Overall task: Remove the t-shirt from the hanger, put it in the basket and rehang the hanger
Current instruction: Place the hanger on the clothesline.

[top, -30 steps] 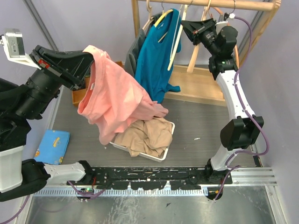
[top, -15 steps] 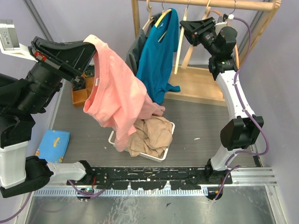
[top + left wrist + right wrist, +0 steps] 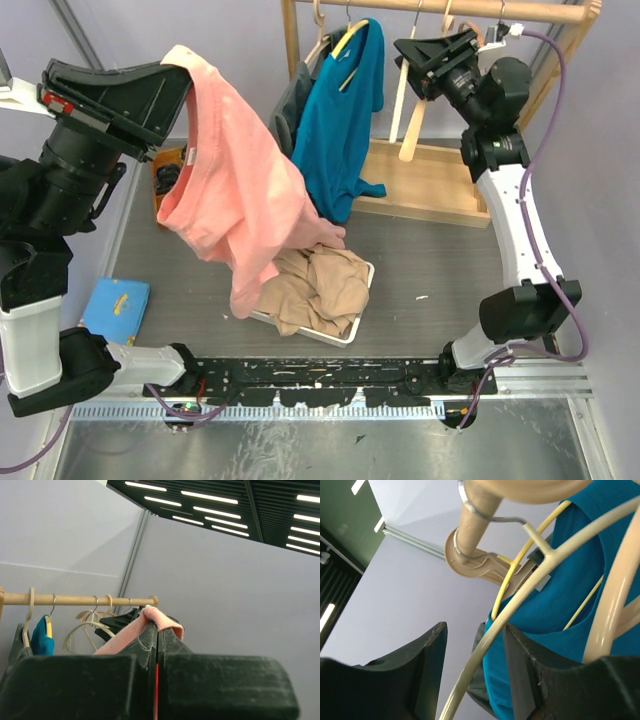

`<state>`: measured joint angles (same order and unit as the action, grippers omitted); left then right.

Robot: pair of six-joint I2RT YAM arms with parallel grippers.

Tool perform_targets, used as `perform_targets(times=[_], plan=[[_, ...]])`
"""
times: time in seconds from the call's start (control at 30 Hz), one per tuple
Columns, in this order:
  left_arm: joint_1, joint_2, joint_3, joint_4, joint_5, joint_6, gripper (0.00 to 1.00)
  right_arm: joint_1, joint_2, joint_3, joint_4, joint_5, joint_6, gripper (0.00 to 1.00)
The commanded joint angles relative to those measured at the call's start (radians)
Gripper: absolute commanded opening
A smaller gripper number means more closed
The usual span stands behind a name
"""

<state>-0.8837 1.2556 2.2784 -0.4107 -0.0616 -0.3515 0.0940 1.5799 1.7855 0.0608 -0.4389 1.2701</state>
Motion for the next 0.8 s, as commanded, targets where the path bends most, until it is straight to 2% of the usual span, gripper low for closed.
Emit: perform_targets(times=[0.0, 0.4, 0.77], plan=[[0.001, -0.001, 0.036, 0.152, -0.015, -0.024, 0.00, -0.005, -0.122, 0.009, -0.037, 0.016, -0.116, 0.54], [0.001, 0.071, 0.070, 0.229, -0.025, -0.064, 0.00, -0.002, -0.295, -0.039, -0.200, 0.059, -0.276, 0.55], [0.001, 0.058, 0.041, 0.356, -0.012, -0.132, 0.00, -0.003, -0.427, -0.145, -0.278, 0.088, -0.303, 0.56]])
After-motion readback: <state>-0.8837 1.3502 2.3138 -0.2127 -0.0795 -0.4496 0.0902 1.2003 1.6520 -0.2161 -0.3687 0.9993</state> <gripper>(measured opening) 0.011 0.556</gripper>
